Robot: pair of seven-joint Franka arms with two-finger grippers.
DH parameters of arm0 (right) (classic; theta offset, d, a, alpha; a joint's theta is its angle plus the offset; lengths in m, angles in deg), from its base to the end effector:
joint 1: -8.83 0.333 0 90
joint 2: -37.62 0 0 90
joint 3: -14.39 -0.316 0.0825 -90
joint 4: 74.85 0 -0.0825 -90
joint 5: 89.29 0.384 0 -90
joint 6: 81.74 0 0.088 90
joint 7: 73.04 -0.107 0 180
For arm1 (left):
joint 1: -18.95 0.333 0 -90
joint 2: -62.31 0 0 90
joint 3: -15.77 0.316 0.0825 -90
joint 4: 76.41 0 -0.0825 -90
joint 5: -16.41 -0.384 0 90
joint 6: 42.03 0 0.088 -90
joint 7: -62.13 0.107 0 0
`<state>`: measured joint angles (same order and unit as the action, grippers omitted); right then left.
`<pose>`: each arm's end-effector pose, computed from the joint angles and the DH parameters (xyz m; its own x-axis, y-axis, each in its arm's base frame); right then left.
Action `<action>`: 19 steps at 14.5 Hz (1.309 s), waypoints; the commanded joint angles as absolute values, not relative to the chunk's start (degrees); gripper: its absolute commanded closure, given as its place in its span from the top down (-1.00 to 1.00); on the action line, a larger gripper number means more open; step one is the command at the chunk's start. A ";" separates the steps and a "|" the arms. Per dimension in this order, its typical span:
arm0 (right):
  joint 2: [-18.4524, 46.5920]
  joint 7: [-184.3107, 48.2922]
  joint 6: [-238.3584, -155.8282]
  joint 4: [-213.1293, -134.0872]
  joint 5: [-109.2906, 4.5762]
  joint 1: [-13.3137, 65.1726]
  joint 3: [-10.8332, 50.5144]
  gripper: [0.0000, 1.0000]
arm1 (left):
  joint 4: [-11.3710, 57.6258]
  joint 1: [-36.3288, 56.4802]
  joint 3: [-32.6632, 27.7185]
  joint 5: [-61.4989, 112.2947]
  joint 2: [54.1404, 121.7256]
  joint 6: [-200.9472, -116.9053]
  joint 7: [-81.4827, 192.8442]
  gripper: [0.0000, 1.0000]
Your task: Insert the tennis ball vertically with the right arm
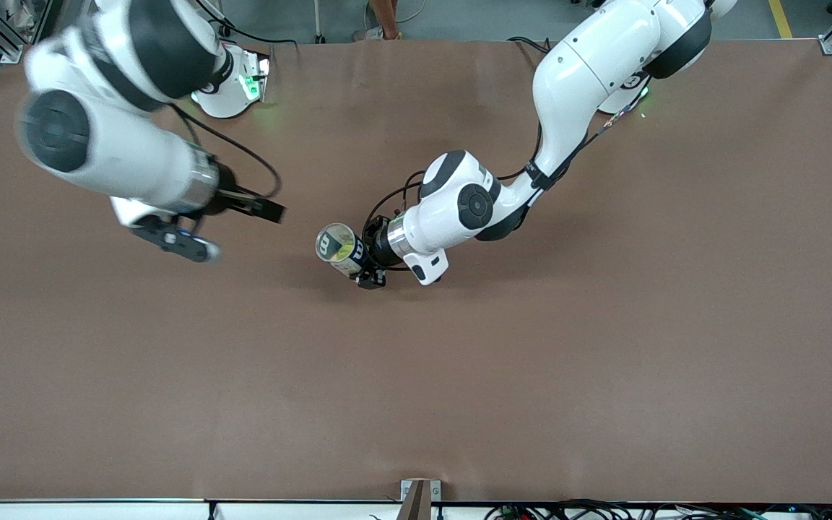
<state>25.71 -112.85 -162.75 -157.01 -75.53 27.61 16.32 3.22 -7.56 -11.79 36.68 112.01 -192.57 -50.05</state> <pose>0.5621 0.2020 0.5594 0.8790 -0.3555 -0.3178 -0.3856 -0.9220 -0.0352 0.5321 -0.5547 0.2727 0.0343 0.7665 -0.6413 0.9990 -0.0442 0.0007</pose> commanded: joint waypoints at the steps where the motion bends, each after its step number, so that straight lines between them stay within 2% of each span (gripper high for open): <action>1: 33.99 -104.19 -159.00 -162.89 -76.01 20.46 15.53 1.00 | 2.96 -7.33 -10.61 37.59 110.30 -189.70 -52.30 0.44; 4: 42.52 -90.93 -158.99 -171.16 -79.17 13.34 15.53 1.00 | 3.04 -6.89 -8.50 37.50 108.90 -183.98 -52.30 0.44; 7: 46.05 -81.33 -158.99 -173.72 -84.44 8.23 15.53 1.00 | 3.39 -6.01 -6.65 36.45 108.28 -182.65 -51.69 0.44; 10: 46.32 -74.99 -160.21 -172.94 -86.47 4.79 15.53 1.00 | 4.27 -4.96 -7.08 37.58 108.54 -183.78 -48.10 0.44; 12: 46.06 -74.89 -162.85 -171.27 -88.58 5.14 15.10 1.00 | 6.19 -4.69 -8.05 41.35 108.63 -188.34 -44.59 0.44; 15: 44.84 -74.89 -164.96 -165.83 -88.85 5.58 14.92 1.00 | 10.51 -2.77 -12.52 46.63 108.45 -196.70 -38.52 0.44; 19: 40.45 -74.89 -167.95 -160.73 -89.03 5.67 15.01 1.00 | 13.41 -1.00 -16.57 52.25 108.89 -201.10 -32.72 0.44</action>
<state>43.93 -75.58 -167.50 -164.19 -87.89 5.82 15.30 10.83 -2.31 -14.66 48.97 109.85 -198.58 -36.16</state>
